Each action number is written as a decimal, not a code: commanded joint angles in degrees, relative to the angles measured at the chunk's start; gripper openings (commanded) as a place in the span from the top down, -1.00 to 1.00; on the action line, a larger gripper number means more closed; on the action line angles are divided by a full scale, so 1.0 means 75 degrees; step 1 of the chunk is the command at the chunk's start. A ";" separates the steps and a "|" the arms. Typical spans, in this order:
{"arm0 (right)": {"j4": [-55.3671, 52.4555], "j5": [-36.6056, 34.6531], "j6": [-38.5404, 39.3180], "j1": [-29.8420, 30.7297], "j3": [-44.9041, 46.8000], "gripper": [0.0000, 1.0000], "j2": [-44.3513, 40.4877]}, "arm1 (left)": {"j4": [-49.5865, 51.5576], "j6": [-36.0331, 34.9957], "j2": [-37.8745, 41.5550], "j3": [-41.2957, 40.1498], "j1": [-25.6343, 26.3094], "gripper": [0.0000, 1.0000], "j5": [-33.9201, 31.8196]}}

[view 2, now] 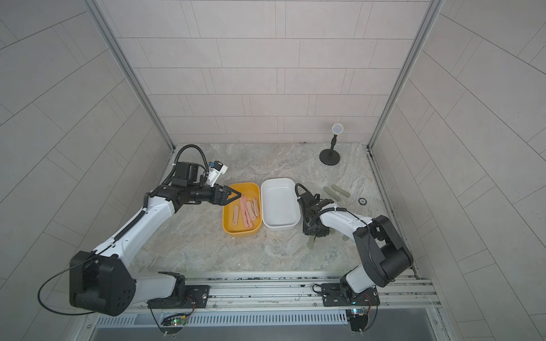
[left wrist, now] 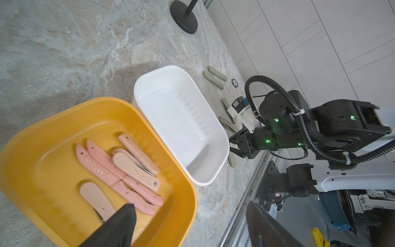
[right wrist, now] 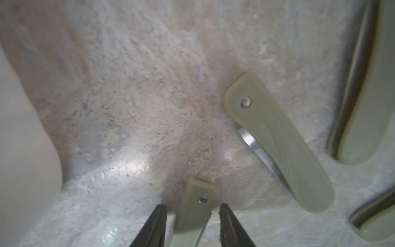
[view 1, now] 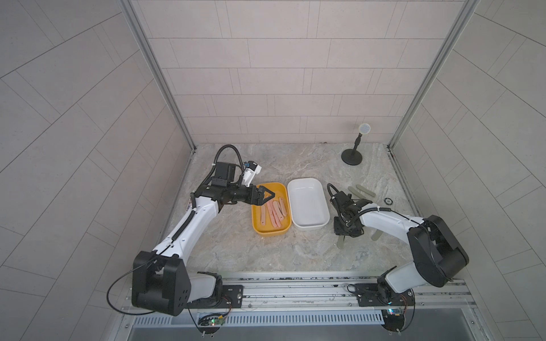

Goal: Place the fruit knives into the storage box by color
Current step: Move the fruit knife to the center of the board.

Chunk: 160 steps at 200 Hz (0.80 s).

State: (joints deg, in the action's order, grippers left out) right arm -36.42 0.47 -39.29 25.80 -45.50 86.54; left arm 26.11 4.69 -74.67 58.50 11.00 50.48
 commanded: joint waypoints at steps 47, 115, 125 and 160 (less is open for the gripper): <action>0.0157 -0.0055 0.0080 -0.0229 0.0025 0.37 0.0394 | -0.0118 -0.0074 0.0090 -0.0066 -0.0042 -0.75 0.0006; 0.0077 -0.0061 0.0421 -0.0554 -0.0469 0.59 0.0716 | -0.0118 -0.0098 0.0089 -0.0066 -0.0048 -0.75 -0.0015; 0.0054 -0.0057 0.0507 -0.0629 -0.0625 0.59 0.0824 | -0.0118 -0.0096 0.0100 -0.0074 -0.0043 -0.75 -0.0015; -0.0074 0.0015 0.0891 -0.0959 -0.1462 0.60 0.1507 | -0.0119 -0.0094 0.0066 -0.0074 -0.0053 -0.75 0.0000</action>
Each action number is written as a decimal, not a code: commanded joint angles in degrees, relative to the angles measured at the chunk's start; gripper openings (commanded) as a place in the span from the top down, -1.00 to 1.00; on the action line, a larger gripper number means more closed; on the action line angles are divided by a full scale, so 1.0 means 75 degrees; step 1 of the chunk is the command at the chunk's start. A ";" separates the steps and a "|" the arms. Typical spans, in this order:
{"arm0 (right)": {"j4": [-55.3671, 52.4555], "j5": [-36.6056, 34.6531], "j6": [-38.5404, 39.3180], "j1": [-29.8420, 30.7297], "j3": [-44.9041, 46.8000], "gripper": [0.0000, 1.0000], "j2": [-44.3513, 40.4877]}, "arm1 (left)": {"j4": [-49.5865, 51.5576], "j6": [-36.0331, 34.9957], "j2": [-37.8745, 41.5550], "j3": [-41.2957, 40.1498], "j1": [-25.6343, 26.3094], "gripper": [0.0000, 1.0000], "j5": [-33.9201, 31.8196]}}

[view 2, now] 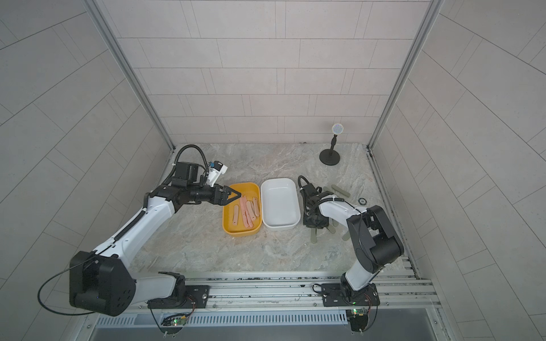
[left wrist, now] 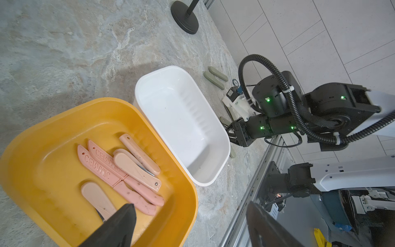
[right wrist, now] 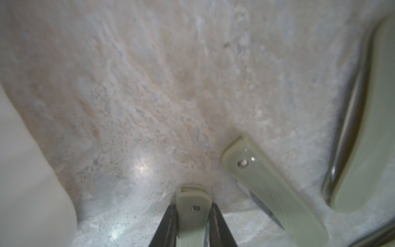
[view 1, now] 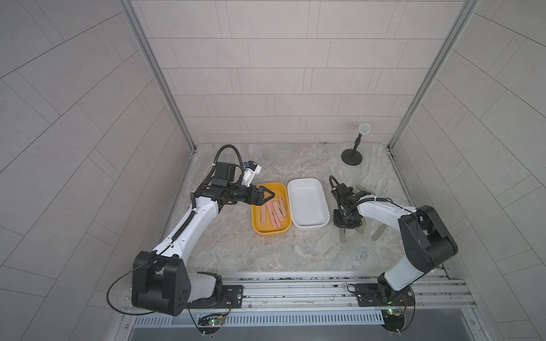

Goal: Place the fruit knives into the storage box by color
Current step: Move the fruit knife to the center of the board.

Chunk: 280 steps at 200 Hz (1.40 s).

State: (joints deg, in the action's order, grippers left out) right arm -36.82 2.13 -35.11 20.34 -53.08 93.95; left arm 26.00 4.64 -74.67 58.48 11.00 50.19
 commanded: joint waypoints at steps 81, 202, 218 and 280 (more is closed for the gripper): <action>-0.0572 0.0026 0.0893 -0.0829 -0.3255 0.59 0.2707 | -0.0103 -0.0103 0.0022 -0.0098 -0.0046 -0.75 0.0057; -0.1047 -0.0295 0.0973 -0.0943 -0.4138 0.18 0.2615 | -0.0244 0.0014 0.0101 -0.0100 -0.0049 -0.75 -0.0060; -0.1048 -0.0412 0.0978 -0.0866 -0.3972 0.14 0.2434 | -0.0244 0.0010 0.0085 -0.0098 -0.0049 -0.75 -0.0060; -0.0799 -0.0387 0.0836 -0.0556 -0.3193 0.11 0.2100 | -0.0191 -0.0079 0.0094 -0.0109 -0.0044 -0.75 -0.0089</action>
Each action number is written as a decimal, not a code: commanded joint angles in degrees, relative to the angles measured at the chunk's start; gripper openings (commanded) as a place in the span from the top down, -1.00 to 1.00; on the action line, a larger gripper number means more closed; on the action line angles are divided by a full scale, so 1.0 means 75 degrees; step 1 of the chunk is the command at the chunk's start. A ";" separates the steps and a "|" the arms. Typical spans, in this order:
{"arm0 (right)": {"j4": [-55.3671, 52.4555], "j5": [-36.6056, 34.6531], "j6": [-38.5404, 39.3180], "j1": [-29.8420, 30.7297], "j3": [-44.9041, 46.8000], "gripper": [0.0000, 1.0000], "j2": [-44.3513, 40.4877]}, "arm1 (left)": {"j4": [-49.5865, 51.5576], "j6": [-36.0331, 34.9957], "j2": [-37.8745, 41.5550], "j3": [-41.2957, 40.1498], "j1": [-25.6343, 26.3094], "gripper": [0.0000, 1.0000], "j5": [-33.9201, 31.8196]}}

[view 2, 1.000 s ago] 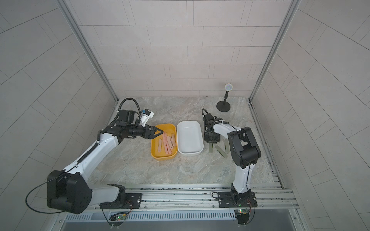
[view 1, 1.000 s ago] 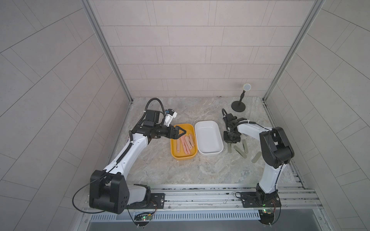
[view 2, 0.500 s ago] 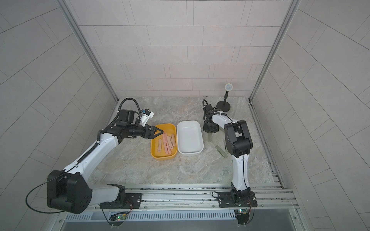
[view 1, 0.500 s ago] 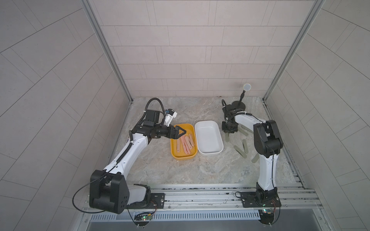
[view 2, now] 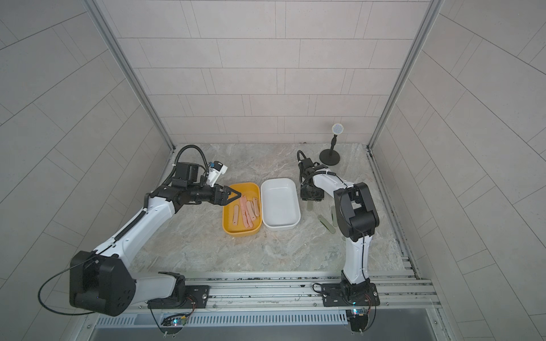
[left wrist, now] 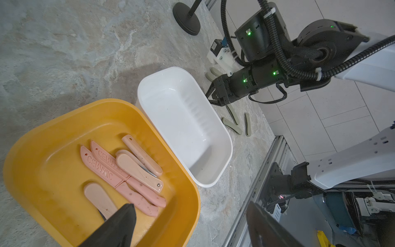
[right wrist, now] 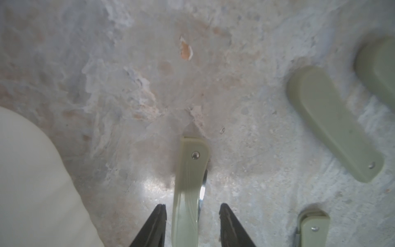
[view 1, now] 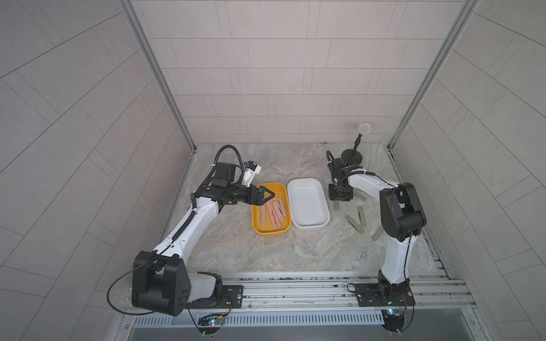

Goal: Place the fruit knives into the storage box by color
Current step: Move the fruit knife to the center of the board, then pick up the fruit knife from the center of the board.

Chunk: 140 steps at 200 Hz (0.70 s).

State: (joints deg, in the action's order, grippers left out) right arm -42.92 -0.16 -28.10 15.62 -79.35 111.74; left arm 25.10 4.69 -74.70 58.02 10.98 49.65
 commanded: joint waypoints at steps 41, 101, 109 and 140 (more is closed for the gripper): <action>0.0255 0.0118 -0.0216 0.0097 0.0685 0.12 -0.0380 | -0.0066 -0.0093 0.0097 -0.0047 -0.0042 -0.75 -0.0009; 0.0438 0.0275 -0.0321 0.0203 0.0973 0.18 -0.0391 | -0.0066 -0.0107 0.0069 -0.0048 -0.0045 -0.75 -0.0022; 0.0450 0.0280 -0.0331 0.0209 0.1014 0.19 -0.0380 | -0.0066 -0.0108 0.0062 -0.0048 -0.0052 -0.75 -0.0011; 0.0551 0.0317 -0.0371 0.0226 0.1229 0.29 -0.0465 | -0.0054 -0.0107 0.0069 -0.0048 -0.0043 -0.75 -0.0011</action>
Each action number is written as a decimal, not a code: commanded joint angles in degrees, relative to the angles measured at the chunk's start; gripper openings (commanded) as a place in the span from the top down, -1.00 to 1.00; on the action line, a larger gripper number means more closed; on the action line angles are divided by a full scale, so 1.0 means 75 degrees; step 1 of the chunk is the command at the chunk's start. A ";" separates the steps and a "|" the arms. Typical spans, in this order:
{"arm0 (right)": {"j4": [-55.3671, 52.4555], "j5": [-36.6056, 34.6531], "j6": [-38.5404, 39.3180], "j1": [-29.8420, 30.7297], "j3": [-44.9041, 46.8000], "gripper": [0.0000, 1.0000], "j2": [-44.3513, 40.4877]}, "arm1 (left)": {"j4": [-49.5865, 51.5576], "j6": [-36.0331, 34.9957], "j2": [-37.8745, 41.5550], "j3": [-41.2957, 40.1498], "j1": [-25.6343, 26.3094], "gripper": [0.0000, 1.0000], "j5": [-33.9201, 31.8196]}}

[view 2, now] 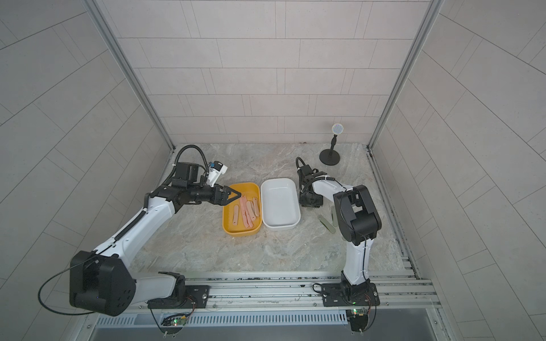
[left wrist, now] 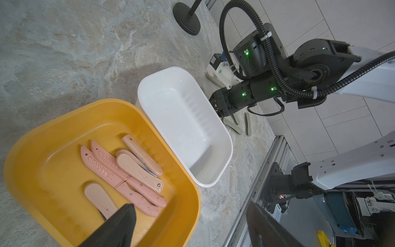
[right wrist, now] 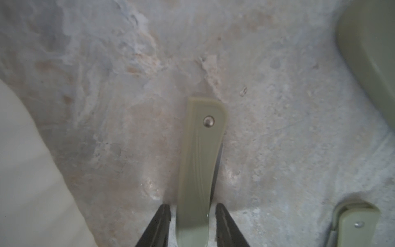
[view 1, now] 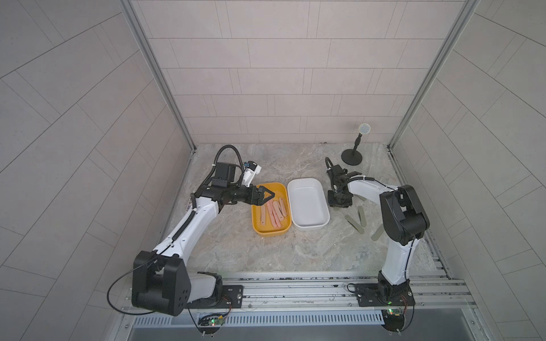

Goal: Place the fruit knives into the storage box by color
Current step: Pick up the fruit knife from the center of the board.

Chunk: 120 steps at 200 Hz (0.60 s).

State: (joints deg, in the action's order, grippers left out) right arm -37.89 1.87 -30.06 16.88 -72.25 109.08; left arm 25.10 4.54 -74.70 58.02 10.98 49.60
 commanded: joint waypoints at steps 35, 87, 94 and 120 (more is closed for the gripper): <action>-0.0034 0.0021 -0.0116 0.0046 0.0536 0.37 -0.0197 | -0.0054 -0.0089 0.0065 -0.0043 -0.0052 -0.75 -0.0003; -0.0061 0.0009 -0.0038 0.0050 0.0575 0.54 -0.0354 | -0.0042 -0.0086 0.0083 -0.0035 -0.0052 -0.75 -0.0005; -0.0091 -0.0005 -0.0023 0.0046 0.0542 0.54 -0.0403 | -0.0031 -0.0080 0.0082 -0.0037 -0.0044 -0.75 -0.0005; -0.0282 -0.0056 0.0033 0.0046 0.0372 0.56 -0.0634 | -0.0022 -0.0084 0.0107 -0.0037 -0.0049 -0.75 -0.0016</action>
State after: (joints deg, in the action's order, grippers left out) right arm -35.62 2.57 -30.37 16.97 -69.28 106.91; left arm 25.12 4.54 -74.70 58.02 10.98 49.60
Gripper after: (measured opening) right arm 0.253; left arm 0.875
